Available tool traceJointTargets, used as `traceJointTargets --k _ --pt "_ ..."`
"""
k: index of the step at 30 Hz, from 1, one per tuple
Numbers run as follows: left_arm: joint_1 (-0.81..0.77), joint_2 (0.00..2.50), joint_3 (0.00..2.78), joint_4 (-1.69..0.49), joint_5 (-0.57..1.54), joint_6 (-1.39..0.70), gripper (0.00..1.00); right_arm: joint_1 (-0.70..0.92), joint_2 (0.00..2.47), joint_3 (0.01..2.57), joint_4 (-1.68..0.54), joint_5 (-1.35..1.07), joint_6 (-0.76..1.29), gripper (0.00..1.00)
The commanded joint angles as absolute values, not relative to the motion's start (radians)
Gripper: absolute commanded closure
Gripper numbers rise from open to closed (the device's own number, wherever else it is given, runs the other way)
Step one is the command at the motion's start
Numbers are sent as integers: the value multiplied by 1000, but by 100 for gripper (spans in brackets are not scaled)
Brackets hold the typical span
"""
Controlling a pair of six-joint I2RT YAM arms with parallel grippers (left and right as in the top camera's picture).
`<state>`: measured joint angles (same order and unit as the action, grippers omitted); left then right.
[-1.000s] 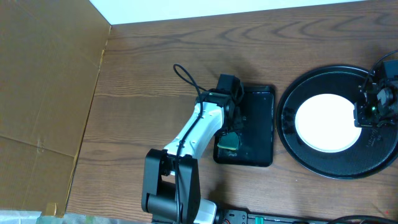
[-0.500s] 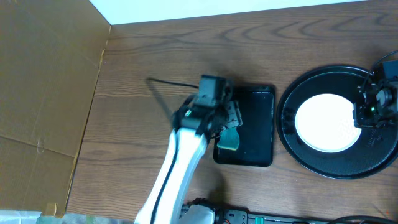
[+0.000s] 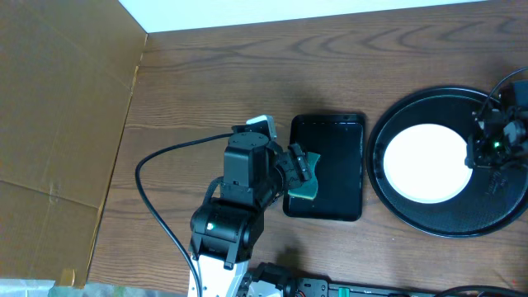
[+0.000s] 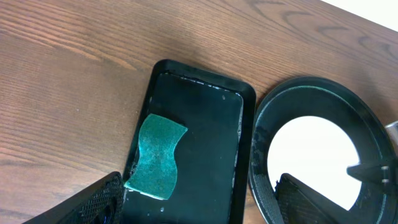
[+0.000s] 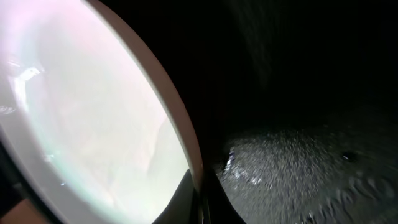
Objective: Clean dirty plates on tray and stack at the side
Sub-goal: 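Lift the white plate with the right gripper and tilt it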
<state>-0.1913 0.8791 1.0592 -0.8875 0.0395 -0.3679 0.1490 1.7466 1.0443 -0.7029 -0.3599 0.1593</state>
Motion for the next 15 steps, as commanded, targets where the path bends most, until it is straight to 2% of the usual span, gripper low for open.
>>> traceJointTargets --k 1,7,10,15 --pt "-188 881 1081 -890 41 -367 21 159 1635 1060 -701 -393 141 99" --pt "-188 896 1081 -890 41 -367 21 192 1520 1148 -729 -366 141 99" --pt "-188 901 1081 -890 41 -367 21 259 1509 1197 -710 -354 142 99" --pt "-188 905 1081 -890 41 -366 21 433 1514 1219 -587 -202 182 99"
